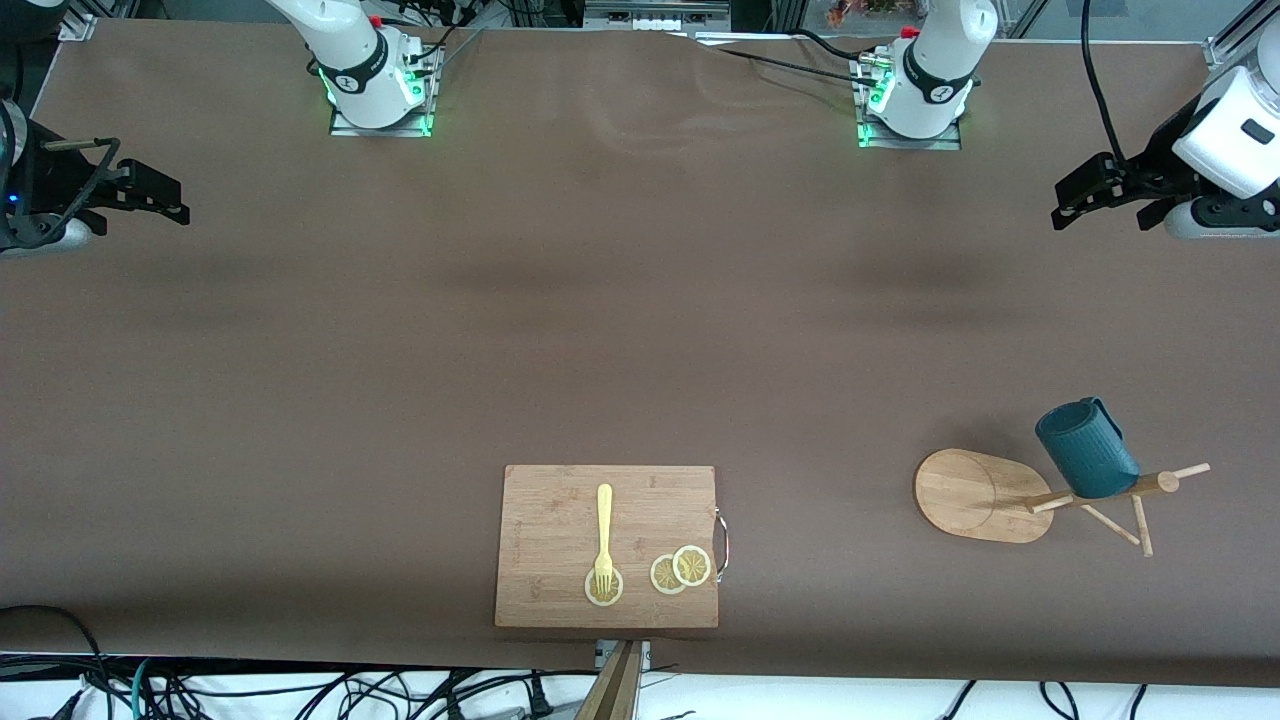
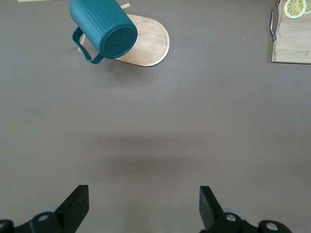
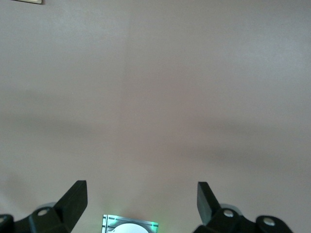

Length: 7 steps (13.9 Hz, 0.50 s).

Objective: Pass cup and hang on rack

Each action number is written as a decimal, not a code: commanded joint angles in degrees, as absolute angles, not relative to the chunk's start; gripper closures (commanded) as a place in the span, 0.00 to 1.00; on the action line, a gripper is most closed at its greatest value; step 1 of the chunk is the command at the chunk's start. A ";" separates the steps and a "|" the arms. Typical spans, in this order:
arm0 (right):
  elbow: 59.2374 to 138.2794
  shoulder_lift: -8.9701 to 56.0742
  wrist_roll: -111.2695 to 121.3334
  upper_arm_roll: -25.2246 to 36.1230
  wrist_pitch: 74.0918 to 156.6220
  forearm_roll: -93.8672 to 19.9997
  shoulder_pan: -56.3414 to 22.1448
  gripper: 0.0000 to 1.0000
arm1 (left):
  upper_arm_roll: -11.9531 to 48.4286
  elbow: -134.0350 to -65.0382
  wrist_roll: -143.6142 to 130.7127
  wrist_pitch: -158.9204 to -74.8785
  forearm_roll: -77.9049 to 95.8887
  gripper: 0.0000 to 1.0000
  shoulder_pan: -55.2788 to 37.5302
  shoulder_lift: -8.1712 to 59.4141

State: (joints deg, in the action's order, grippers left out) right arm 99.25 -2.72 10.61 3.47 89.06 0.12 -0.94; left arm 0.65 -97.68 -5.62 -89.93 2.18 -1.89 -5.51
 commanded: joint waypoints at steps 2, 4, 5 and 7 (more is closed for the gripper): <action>98.53 -2.81 9.84 3.25 88.15 -0.62 -0.79 0.00 | 1.05 -95.02 -5.80 -90.09 2.64 0.00 -1.93 -4.40; 98.53 -2.81 9.84 3.25 88.07 -0.62 -0.79 0.00 | 1.14 -92.29 -5.71 -89.48 2.46 0.00 -1.58 -2.99; 98.53 -2.81 9.84 3.25 88.07 -0.62 -0.79 0.00 | 1.06 -91.76 -5.97 -89.47 2.55 0.00 -1.58 -2.81; 98.53 -2.90 9.84 3.25 88.07 -0.62 -0.79 0.00 | 1.14 -91.14 -6.07 -89.47 2.90 0.00 -1.58 -2.02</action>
State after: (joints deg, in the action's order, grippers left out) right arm 99.25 -2.72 10.61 3.47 89.06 0.12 -0.94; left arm 0.90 -94.01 -5.64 -90.40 2.20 -1.89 -4.08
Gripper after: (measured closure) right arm 0.000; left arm 0.000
